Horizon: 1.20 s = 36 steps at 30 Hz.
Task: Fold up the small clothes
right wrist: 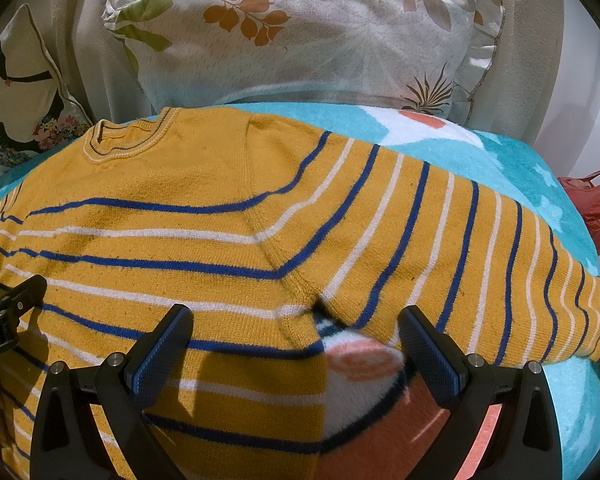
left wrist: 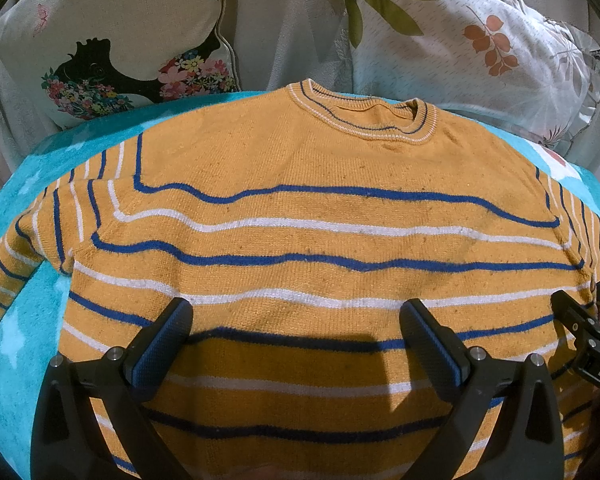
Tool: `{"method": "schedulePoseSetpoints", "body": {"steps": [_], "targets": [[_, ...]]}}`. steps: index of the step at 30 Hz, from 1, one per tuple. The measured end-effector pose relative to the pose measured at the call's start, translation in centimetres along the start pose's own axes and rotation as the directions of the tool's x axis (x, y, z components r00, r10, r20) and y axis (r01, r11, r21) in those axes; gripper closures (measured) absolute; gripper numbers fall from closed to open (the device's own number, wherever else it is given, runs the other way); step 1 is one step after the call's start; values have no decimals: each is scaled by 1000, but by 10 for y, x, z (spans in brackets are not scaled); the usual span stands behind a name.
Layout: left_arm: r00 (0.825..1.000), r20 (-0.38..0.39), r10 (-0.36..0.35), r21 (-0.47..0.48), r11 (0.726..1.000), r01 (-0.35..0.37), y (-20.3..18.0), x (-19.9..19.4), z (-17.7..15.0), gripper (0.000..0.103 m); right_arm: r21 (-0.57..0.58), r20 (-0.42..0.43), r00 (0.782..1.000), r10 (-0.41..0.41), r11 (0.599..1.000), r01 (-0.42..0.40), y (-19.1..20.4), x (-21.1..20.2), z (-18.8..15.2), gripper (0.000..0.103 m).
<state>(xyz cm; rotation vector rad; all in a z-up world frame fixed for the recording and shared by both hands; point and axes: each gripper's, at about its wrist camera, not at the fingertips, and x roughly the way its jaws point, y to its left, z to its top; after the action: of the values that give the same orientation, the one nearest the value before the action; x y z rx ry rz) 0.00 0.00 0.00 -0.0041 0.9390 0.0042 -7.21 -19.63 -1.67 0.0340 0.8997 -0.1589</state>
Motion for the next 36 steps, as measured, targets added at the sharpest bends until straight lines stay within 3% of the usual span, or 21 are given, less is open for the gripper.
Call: {"method": "schedulePoseSetpoints", "body": {"steps": [27, 30, 33, 36], "targets": [[1000, -7, 2, 1, 1000, -2, 0, 1, 3, 0, 2, 0, 1000, 2, 1000, -2, 0, 1, 0, 0], [998, 9, -54, -53, 997, 55, 19, -16, 0, 6, 2, 0, 1000, 2, 1000, -2, 0, 1, 0, 0], [992, 86, -90, -168, 980, 104, 52, -49, -8, 8, 2, -1, 1000, 2, 1000, -2, 0, 0, 0, 0], [985, 156, -78, -246, 962, 115, 105, -86, -22, 8, 1, -1, 1000, 0, 1000, 0, -1, 1, 0, 0]]}}
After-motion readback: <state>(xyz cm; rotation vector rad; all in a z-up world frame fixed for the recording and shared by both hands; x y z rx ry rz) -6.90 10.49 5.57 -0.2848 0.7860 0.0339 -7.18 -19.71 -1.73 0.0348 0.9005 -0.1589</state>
